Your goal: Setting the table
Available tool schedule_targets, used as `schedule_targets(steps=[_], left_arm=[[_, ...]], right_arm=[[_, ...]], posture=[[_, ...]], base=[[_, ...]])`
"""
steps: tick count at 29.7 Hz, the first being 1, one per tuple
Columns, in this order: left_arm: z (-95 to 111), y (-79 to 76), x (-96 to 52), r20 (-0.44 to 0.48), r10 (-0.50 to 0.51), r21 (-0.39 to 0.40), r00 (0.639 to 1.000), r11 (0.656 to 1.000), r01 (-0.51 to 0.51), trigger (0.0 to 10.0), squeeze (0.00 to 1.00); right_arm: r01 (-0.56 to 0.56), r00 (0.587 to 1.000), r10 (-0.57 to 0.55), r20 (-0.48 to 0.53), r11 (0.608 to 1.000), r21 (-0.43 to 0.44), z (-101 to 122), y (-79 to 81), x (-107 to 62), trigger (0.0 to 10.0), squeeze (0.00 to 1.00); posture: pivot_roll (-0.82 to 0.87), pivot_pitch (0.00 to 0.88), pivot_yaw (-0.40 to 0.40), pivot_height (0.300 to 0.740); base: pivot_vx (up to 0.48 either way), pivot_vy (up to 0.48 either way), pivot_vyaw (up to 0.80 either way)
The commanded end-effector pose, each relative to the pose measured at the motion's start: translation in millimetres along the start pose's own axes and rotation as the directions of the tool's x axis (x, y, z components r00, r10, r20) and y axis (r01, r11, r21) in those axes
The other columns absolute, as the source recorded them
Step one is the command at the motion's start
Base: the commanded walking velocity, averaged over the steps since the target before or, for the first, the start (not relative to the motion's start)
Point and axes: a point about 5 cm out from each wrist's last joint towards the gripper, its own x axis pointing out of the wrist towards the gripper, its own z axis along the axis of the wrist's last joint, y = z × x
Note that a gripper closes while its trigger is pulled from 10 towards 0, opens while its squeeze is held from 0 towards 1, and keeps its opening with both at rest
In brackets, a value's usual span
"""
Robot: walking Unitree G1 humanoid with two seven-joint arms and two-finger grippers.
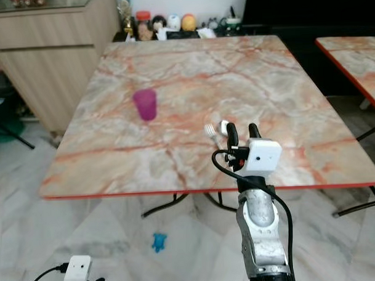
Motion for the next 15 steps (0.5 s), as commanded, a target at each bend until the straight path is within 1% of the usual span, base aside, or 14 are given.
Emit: schedule_targets(steps=[1, 3, 4, 5, 9, 11, 13, 14, 15], left_arm=[[-14.2, 7.1, -4.3, -0.055, 0.018, 0.02, 0.998, 1.0, -0.017, 10.0, 0.0], [-14.6, 7.6, -4.5, -0.055, 0.02, 0.021, 0.998, 1.0, -0.019, 10.0, 0.0], [-14.3, 7.8, -4.5, -0.054, 0.022, 0.024, 0.998, 0.999, -0.021, 10.0, 0.0], [-13.8, 8.1, -4.4, -0.051, 0.024, 0.028, 0.998, 0.999, -0.023, 10.0, 0.0], [-12.4, 7.9, -4.1, -0.046, 0.022, 0.029, 0.999, 0.999, -0.021, 10.0, 0.0], [-12.2, 7.2, -3.8, -0.048, 0.021, 0.03, 0.999, 0.999, -0.02, 10.0, 0.0], [-12.0, 6.8, -3.7, -0.048, 0.021, 0.029, 0.999, 0.999, -0.02, 10.0, 0.0], [-11.1, 6.9, -3.5, -0.046, 0.02, 0.032, 0.999, 0.999, -0.019, 10.0, 0.0], [-11.1, 6.9, -3.5, -0.046, 0.02, 0.032, 0.999, 0.999, -0.019, 10.0, 0.0]], right_arm=[[-0.027, 0.999, 0.027, 0.023, 1.0, 0.001, 4.8, 8.5, 2.3, 10.0, 0.0], [-0.029, 0.999, 0.029, 0.022, 1.0, 0.002, 4.9, 9.6, 2.9, 10.0, 0.0], [-0.026, 1.0, 0.026, 0.015, 1.0, 0.004, 4.1, 9.5, 3.3, 10.0, 0.0], [-0.016, 1.0, 0.016, 0.001, 1.0, 0.026, 2.2, 9.1, 3.7, 10.0, 0.0], [-0.027, 0.999, 0.027, -0.016, 0.999, 0.019, 0.4, 7.8, 2.1, 10.0, 0.0], [-0.039, 0.998, 0.04, -0.054, 0.999, 0.014, -4.5, 7.2, -0.9, 10.0, 0.0], [-0.035, 0.996, 0.038, -0.076, 0.999, 0.04, -7.3, 6.3, -3.0, 10.0, 0.0], [-0.028, 0.989, 0.033, -0.145, 0.999, 0.039, -14.0, 4.2, -4.1, 10.0, 0.0], [-0.028, 0.989, 0.033, -0.145, 0.999, 0.039, -14.0, 4.2, -4.1, 10.0, 0.0]], posture=[[-0.02, 0.0, 0.004, 0.74], [-0.02, 0.0, 0.006, 0.74], [-0.02, 0.0, 0.007, 0.74], [-0.02, 0.0, 0.009, 0.74], [-0.03, 0.016, 0.011, 0.74], [-0.03, 0.023, 0.013, 0.74], [-0.03, 0.023, 0.013, 0.74], [-0.03, 0.037, 0.014, 0.74], [-0.03, 0.037, 0.014, 0.74]], base=[[0.285, 0.0, 0.44], [0.281, 0.0, 0.46], [0.0, 0.0, 0.46], [0.0, 0.0, 0.0], [0.0, 0.0, 0.0], [0.0, 0.0, 0.0], [0.0, 0.0, 0.0], [0.0, 0.0, 0.0], [0.0, 0.0, 0.0]])
